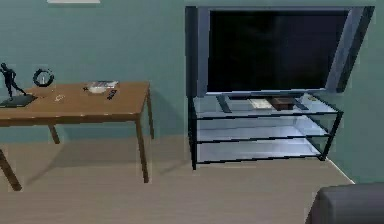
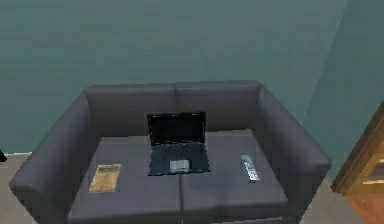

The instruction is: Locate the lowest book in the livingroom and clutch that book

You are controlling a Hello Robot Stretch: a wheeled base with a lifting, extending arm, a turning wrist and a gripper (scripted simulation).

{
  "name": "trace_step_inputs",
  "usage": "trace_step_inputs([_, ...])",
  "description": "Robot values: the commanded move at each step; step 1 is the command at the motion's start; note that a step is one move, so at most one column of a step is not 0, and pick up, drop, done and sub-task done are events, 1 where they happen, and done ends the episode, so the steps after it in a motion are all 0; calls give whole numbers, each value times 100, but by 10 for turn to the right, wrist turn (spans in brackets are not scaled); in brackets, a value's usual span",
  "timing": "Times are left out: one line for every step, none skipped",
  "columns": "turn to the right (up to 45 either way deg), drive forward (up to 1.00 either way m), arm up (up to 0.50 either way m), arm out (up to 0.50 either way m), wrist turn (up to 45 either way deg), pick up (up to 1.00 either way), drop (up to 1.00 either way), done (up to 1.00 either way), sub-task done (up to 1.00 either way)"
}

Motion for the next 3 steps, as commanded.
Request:
trace_step_inputs([0, 100, 0, 0, 0, 0, 0, 0, 0])
trace_step_inputs([450, 0, 0, 0, 0, 0, 0, 0, 0])
trace_step_inputs([450, 0, 0, 0, 0, 0, 0, 0, 0])
